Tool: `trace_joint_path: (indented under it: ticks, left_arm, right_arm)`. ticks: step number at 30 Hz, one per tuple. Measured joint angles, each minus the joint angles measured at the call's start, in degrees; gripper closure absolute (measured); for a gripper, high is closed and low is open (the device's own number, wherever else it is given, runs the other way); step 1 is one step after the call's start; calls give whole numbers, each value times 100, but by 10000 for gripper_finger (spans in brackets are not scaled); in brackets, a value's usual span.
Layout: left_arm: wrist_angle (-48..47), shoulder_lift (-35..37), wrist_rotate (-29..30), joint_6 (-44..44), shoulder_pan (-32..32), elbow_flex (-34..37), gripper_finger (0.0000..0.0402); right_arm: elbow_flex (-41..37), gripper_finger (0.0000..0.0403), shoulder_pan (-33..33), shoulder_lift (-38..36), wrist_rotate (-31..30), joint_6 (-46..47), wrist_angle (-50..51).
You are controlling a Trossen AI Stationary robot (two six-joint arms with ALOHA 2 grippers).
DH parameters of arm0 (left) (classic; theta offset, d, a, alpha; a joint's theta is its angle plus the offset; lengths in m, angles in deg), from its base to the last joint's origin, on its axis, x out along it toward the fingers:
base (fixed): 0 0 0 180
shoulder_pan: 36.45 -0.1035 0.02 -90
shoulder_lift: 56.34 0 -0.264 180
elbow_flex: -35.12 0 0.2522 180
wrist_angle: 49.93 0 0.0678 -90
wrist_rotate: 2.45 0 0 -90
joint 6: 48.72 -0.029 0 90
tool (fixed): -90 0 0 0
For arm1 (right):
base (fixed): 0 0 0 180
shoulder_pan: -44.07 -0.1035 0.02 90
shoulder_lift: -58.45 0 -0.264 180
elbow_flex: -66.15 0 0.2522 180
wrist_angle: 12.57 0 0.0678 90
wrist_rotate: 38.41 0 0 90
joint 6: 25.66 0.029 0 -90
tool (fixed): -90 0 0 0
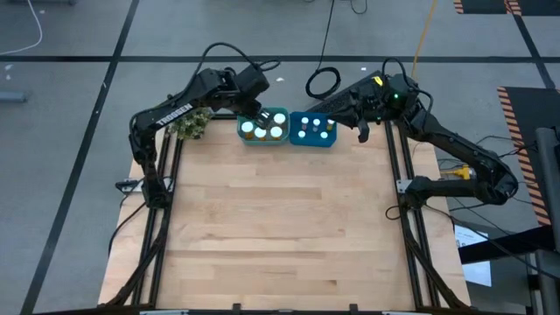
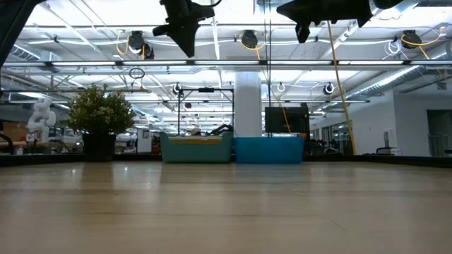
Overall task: Pick and place medicine bottles into bin by pill shape (circle, oval)
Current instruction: Return to Home Position
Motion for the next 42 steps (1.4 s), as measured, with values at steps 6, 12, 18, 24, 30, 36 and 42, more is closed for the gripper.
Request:
trace_joint_path:
  ticks: [6, 12, 18, 24, 30, 36, 42]
  left_arm:
    - [-306, 180, 858, 104, -53, 1, 393]
    - [149, 676, 787, 77, -173, 629, 396]
    - [1499, 1478, 361, 75, -126, 2047, 398]
    - [2987, 2115, -135, -455, -105, 3237, 399]
    - [3806, 2590, -982, -1197, -264, 4199, 399]
    - [4821, 2889, -2102, -1711, -412, 5483, 399]
    - [4871, 2955, -1933, -2406, -344, 6129, 383]
  right_arm:
    - [2, 402, 0, -275, -756, -292, 239]
    - [0, 403, 2, -465, -865, -679, 744]
    - [0, 403, 9, -784, -851, -610, 1145]
    - [0, 403, -16, -1279, -1007, -620, 1737]
    - [-361, 403, -290, -2022, -1577, -929, 1856]
    - [-1264, 403, -431, -2733, -2049, -933, 1281]
    - [-2061, 403, -470, -2921, -2049, -1189, 904]
